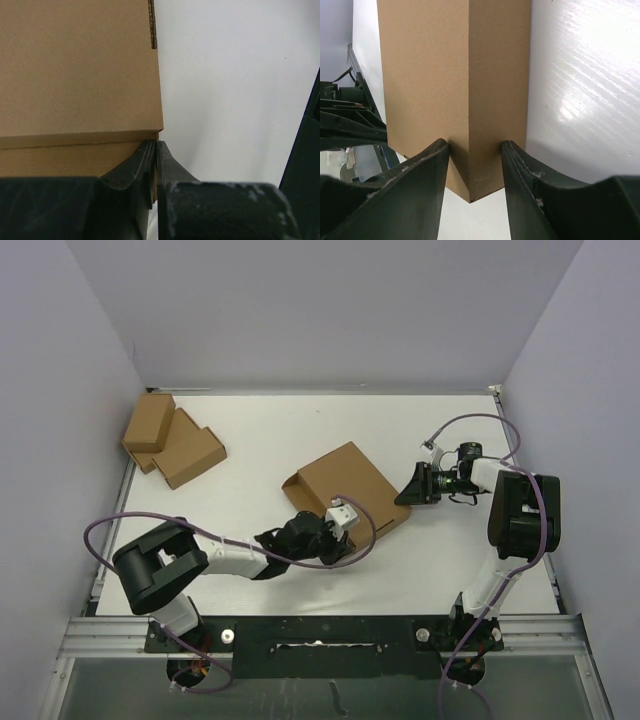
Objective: Fold the paper box
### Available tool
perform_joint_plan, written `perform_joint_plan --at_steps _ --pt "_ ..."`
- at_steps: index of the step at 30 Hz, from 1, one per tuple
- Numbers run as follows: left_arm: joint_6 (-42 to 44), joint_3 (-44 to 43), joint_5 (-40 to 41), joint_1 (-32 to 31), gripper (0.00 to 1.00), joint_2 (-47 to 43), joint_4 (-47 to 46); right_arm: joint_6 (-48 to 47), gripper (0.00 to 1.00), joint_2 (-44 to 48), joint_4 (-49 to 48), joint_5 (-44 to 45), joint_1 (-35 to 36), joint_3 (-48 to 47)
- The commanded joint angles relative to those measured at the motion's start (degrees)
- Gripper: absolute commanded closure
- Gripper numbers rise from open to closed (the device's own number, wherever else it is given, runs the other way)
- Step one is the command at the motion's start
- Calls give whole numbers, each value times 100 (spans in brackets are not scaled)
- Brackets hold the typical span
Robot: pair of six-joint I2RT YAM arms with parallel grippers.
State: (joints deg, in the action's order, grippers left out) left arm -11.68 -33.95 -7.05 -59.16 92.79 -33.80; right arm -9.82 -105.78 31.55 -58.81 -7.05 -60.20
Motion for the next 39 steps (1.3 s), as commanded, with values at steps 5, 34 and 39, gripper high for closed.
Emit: perform_joint_plan --at_steps 5,34,39 --pt "-194 -583 54 0 100 -394 1165 -154 56 -155 -132 431 44 -123" --pt "-4440 1202 1268 451 19 -3473 1941 -196 56 -140 -95 437 45 -141" --pt "-6031 1848 2335 -251 16 -3486 1227 -196 56 -152 -96 449 63 -141"
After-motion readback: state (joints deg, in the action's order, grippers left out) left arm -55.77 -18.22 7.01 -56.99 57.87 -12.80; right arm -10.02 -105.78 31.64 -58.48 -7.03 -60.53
